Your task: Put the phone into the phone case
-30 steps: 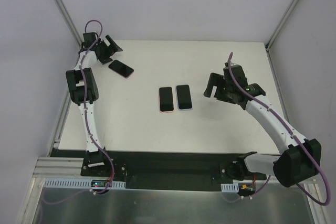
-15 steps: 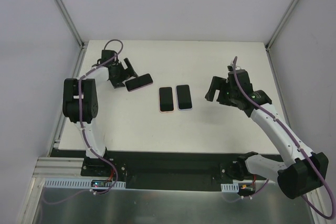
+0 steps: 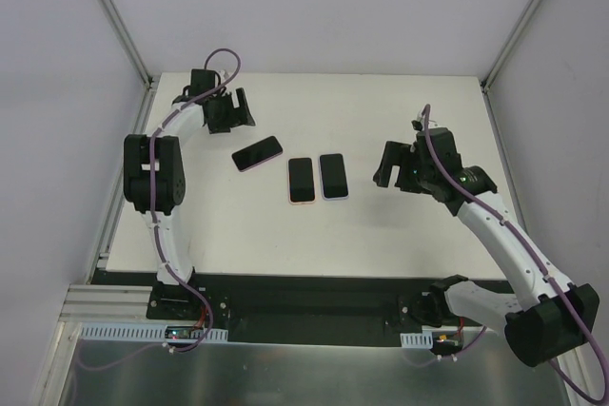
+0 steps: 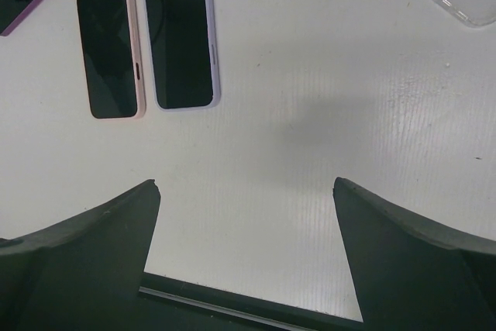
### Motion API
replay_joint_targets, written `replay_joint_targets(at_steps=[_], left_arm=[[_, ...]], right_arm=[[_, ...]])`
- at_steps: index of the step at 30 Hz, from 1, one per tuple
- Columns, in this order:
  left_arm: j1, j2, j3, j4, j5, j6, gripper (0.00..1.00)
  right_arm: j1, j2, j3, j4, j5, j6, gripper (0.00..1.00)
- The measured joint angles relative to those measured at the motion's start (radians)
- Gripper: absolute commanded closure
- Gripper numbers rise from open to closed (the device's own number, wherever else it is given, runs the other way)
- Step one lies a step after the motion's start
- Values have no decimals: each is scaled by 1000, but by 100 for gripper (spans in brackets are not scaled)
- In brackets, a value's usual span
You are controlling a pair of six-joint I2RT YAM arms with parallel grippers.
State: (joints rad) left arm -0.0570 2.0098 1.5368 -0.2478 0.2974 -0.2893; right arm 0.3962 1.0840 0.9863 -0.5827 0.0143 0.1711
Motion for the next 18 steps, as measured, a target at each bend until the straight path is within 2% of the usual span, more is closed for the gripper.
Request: replay_joint_targets(at_steps=[4,9,15,18], left_arm=[[-2,84,59,-18,72,24,19],[-3,133,63,-49,146,39,21],[-16,131,37,-40,180,39,23],[-27,110,-3,-13,184,37,22]], right_arm=[[0,1,0,-5,11,-5,4],[-31,32,9,-16,69,11,2],[-212,222,154,-45,153,-12,19],[-314,341,249,-52,126,-63,30]])
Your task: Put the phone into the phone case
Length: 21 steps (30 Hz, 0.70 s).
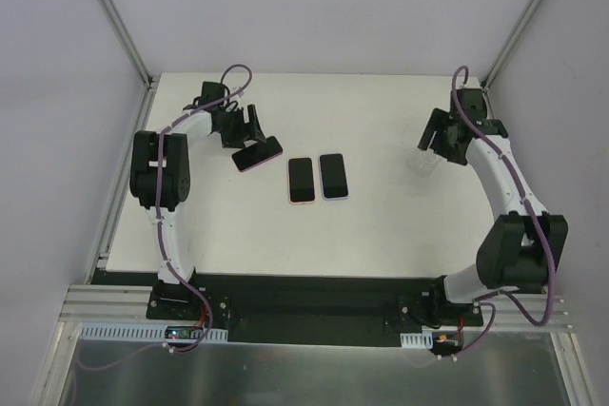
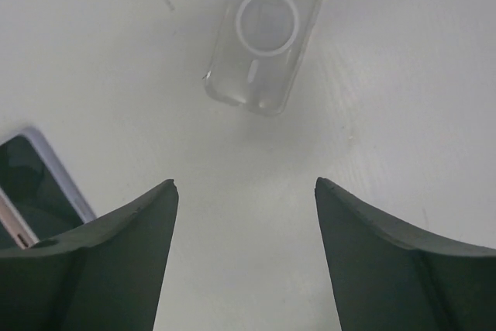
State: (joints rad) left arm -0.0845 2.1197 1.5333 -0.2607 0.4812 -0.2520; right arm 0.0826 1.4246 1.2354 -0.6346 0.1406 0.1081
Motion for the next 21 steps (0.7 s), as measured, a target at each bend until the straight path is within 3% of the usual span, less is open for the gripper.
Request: replay_joint_targets(at_steps=[4,10,21], left_arm=[[-21,-51,-77,19,-27,-30,23],[-54,-121,-177,34,-97,-112,24],[-106,-288,-375,14,-253,-214,20]], right_arm=[[-132,178,98,1,-32,-59,45],[-236,401,169,-31,-71,-108,48],[-297,556,309,-52,-200,-153,51]])
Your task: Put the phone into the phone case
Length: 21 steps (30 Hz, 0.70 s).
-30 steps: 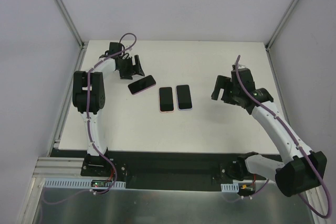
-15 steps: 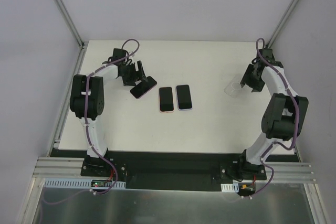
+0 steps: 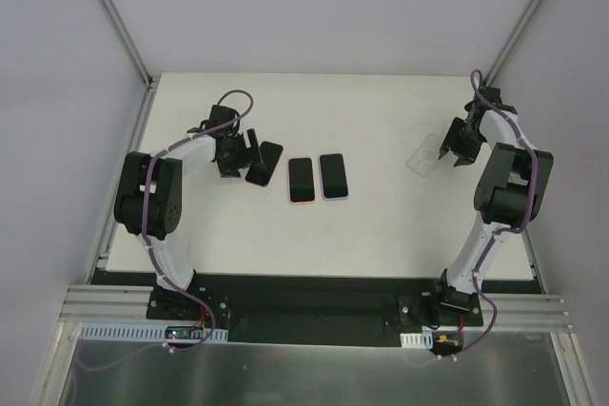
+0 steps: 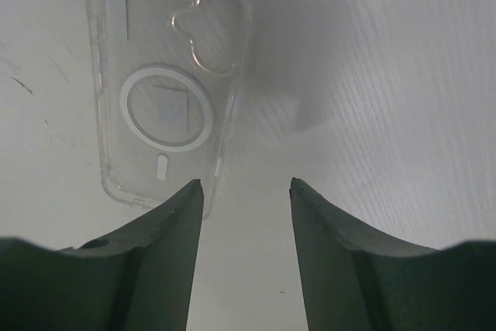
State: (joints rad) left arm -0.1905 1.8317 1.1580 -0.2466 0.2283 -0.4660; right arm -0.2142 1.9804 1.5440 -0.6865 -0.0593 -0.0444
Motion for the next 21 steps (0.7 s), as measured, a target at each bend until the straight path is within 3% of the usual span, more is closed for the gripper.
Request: replay_joint_targets(at_steps=[8,15,20,21], left_arm=[[2,-79,-42,-56,-60,-18,18],[2,-244,-67,-73,-110,-15,15],[2,-295,-96,-78,-130,-12,11],[2,-299,-101,-82,-130,-10,5]], right_arm=[[8,92,38,-16,-8,-21,59],[83,143,87,-46,60,-58,87],[155,144,84,-74,126,-105,99],[170,140,76,-72,138,-123,99]])
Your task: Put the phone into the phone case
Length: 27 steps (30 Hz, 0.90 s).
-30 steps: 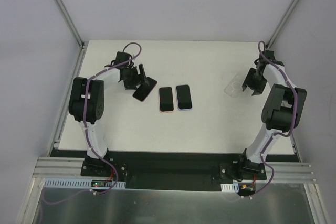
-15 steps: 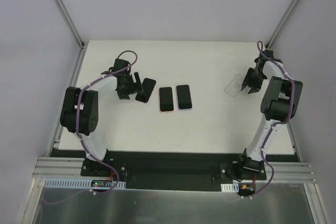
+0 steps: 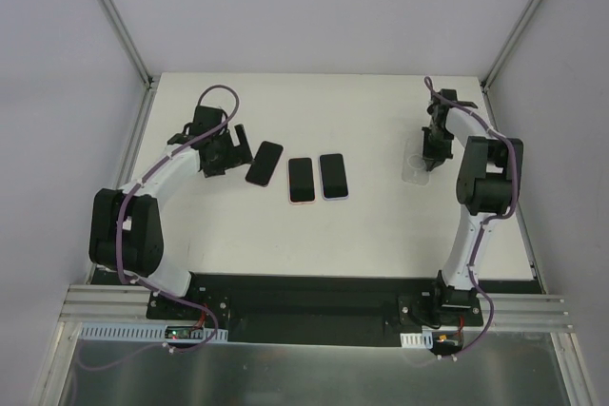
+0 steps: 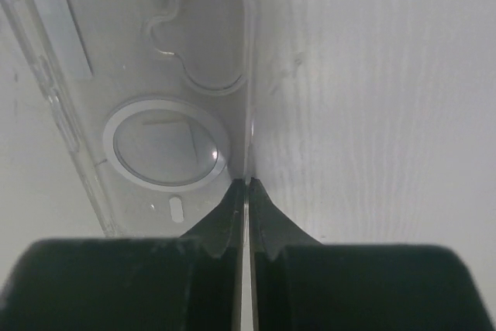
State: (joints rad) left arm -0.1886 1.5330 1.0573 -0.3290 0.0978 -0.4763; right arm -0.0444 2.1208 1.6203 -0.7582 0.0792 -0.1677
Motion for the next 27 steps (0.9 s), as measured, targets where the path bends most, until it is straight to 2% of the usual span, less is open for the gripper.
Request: replay_joint_targets(at_steps=[2,8,15,21,23,27], left_arm=[[0,-1,-6,-13,-2,9,1],[-39,11,-3,-30,-39,50,3],[-111,155,91,-75,-51,160,1],[-134,233,156,-90,-57,249,1],[-140,265,185,-102,-57,276,1],[-140,331,233,-113,-51,317,1]], right_arm=[[29,-25,-34,5,17,-38,99],[127,-168,-229,-23,34,-124,99],[159,-388,-402,-51,2,-138,97],[189,-429,-480,-44,-8,-132,94],[200,-429,-501,-45,-8,-130,91],[207,-430,-505,-50,-13,-118,80]])
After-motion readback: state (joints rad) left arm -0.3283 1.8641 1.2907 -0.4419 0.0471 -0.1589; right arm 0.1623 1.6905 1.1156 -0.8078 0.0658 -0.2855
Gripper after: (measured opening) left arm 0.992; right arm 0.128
